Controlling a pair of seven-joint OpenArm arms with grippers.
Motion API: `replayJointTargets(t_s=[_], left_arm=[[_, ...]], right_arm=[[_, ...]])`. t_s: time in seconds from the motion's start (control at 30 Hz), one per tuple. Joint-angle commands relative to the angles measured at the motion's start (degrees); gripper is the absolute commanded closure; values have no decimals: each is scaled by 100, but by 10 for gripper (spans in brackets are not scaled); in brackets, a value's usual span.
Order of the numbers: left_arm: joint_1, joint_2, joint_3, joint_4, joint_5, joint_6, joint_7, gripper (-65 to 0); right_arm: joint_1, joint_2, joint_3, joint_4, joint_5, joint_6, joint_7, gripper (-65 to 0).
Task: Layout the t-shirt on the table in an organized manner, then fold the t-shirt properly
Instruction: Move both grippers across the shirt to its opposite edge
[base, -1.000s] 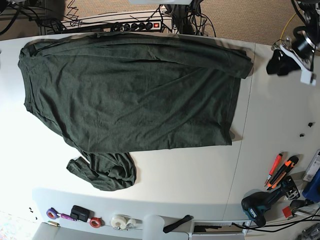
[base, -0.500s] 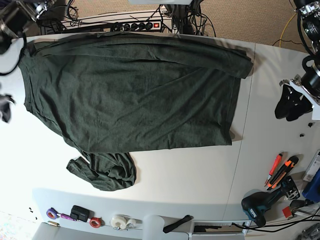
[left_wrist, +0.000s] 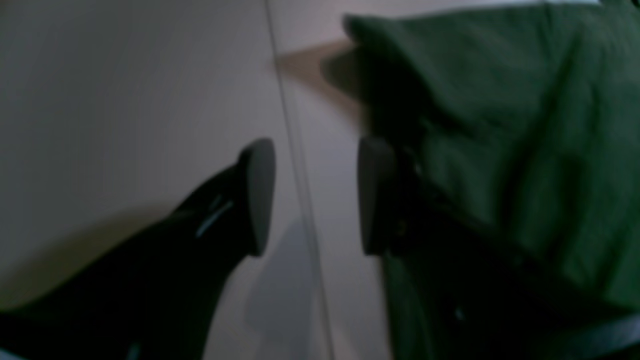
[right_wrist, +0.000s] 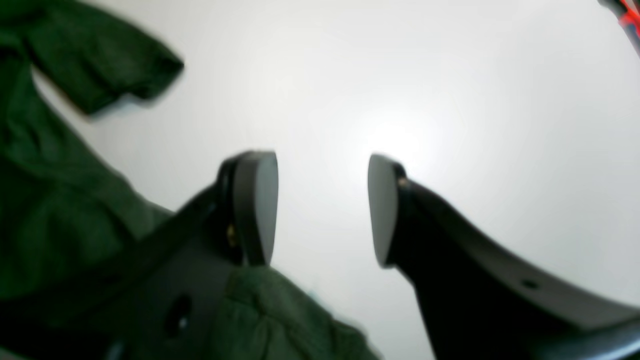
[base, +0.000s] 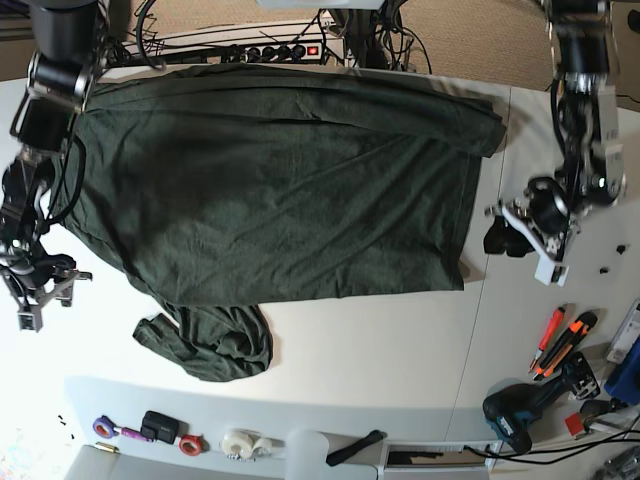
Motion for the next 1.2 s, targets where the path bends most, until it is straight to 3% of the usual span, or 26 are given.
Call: replayJointTargets(t_s=[0.0,0.13,0.3,0.47,0.87,1.03,1.17], left_arm=[[-337,-96,0,-260,-120,-26,-120,-270],[-1283,-81,-7,-1740,-551,-262,15,-271],[-2181,48,-7,-3381,-1405,-953,623,-280],[-2618,385,-7,-4496,-1565,-1106,673,-301],[-2852,1060,83,-4601,-1593,-1204,1191,-301],[-3069,992,957,-4599,-1097,-1204,1180,-301],[-3338,883,1598,-4594,-1078,-1200,1182,-301]], right_arm=[[317,136,-9,-195,-20,-35,227,-291],[793,153,-4,-1233,-17,125,448,-291],[1014,136,-7,-1655,184,225,490,-291],[1029,-17,-7,-1655,275,271,444,-291],[1029,-498,-7,-1655,278,348,393,-291],[1029,-479,-7,-1655,245,345,354,-291],[1027,-481,-7,-1655,170,345,354,-291]])
